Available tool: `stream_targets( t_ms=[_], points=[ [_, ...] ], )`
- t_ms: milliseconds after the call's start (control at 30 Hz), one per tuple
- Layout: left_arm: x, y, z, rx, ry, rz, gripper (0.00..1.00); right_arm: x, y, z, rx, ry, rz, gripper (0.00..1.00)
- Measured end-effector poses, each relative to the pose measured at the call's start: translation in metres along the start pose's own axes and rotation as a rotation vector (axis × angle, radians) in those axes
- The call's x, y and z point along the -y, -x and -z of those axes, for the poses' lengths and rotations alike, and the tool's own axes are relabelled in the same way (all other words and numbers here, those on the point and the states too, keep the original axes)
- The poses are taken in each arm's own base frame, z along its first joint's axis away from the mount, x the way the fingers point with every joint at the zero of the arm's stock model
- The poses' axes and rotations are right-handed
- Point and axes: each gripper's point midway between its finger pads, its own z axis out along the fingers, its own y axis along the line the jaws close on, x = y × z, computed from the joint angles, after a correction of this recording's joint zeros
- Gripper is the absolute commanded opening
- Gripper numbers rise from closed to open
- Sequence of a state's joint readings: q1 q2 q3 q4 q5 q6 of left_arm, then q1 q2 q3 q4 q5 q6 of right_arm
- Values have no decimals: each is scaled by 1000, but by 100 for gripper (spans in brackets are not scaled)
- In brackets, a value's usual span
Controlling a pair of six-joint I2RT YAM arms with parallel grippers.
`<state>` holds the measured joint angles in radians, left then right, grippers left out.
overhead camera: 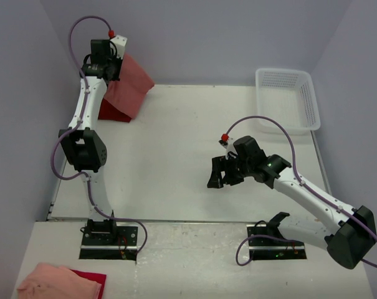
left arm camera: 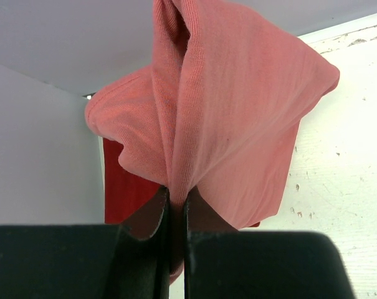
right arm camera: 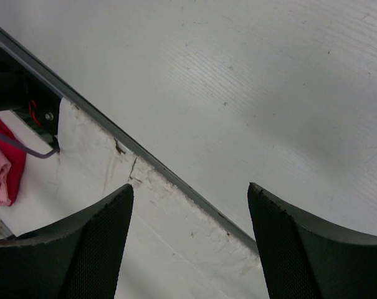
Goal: Fold and stack the t-shirts
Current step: Put the neatly folded tshirt into the corner of the board with the left arm
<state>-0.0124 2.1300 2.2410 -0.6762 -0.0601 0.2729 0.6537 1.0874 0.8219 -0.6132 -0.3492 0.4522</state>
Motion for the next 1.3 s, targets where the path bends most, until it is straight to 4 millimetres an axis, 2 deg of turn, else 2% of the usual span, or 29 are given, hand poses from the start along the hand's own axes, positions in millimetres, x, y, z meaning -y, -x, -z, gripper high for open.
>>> stream_targets(
  t_ms=[1000, 1167, 1300],
  points=[
    [-10, 5, 7, 8, 35, 4, 0, 0, 0, 0, 0, 0, 0, 75],
    [-29, -9, -1, -12, 61, 24, 0, 2, -2, -3, -14, -7, -5, 75],
    [-48, -33, -24, -53, 88, 45, 0, 6, -6, -5, -41, -23, -16, 75]
  ],
)
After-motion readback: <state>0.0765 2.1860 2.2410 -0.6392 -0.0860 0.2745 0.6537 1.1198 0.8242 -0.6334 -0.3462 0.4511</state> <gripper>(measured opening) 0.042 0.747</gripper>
